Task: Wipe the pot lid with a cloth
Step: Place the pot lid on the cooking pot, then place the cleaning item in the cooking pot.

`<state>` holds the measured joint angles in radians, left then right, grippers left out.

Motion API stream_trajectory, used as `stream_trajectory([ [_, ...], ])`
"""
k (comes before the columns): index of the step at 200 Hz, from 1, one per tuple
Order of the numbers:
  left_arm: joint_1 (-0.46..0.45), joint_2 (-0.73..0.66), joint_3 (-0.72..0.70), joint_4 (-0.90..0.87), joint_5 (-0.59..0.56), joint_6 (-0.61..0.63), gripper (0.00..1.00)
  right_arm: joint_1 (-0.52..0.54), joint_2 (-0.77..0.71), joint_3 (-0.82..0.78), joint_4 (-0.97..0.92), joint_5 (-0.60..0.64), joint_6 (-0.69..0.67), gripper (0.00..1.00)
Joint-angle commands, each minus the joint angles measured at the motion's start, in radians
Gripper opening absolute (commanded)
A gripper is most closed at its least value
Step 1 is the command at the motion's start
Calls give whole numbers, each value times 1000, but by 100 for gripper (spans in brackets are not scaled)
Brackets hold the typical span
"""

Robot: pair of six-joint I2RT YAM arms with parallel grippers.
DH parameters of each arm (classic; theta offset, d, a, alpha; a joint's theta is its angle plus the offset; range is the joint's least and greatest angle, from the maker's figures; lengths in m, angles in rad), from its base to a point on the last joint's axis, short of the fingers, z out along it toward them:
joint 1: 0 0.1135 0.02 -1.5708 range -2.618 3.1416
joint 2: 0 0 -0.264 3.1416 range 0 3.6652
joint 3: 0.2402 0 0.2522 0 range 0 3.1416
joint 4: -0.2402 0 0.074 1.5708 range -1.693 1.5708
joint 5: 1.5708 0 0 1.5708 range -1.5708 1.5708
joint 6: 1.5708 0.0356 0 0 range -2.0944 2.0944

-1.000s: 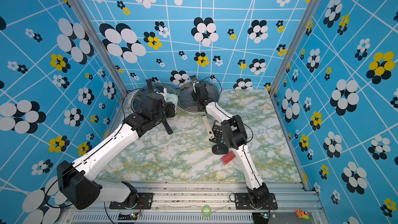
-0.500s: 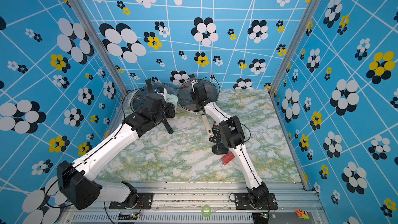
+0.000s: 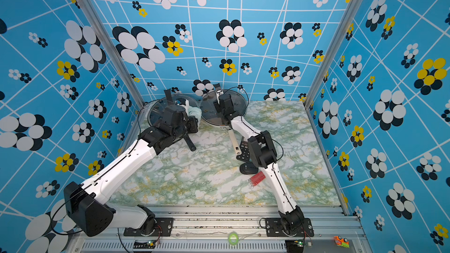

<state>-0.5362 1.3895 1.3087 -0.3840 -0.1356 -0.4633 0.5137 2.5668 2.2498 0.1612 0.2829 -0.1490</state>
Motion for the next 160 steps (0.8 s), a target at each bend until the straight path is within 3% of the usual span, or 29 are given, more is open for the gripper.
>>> stream_trajectory([
  [1, 7, 27, -7, 55, 88, 21, 0, 10, -146, -4, 80, 6, 1, 82],
  [39, -27, 100, 20, 16, 219, 108, 3, 10, -284, -76, 79, 31, -3, 87],
  [53, -43, 136, 33, -14, 222, 119, 24, 11, -345, -127, 72, 76, -5, 91],
  [65, -58, 160, 39, -40, 186, 113, 52, 11, -413, -200, 84, 115, -19, 92],
  [75, -65, 179, 43, -65, 155, 103, 66, 11, -478, -279, 107, 144, -35, 99],
  [85, -68, 193, 48, -84, 149, 101, 88, 11, -536, -355, 119, 166, -49, 99],
  [93, -70, 202, 55, -96, 155, 107, 100, 10, -579, -408, 117, 187, -60, 99],
  [124, -75, 180, 45, -83, 160, 166, 99, 2, -752, -630, 115, 286, -50, 99],
  [160, -48, 159, 18, -81, 292, 228, 99, -10, -933, -880, 93, 424, 32, 99],
])
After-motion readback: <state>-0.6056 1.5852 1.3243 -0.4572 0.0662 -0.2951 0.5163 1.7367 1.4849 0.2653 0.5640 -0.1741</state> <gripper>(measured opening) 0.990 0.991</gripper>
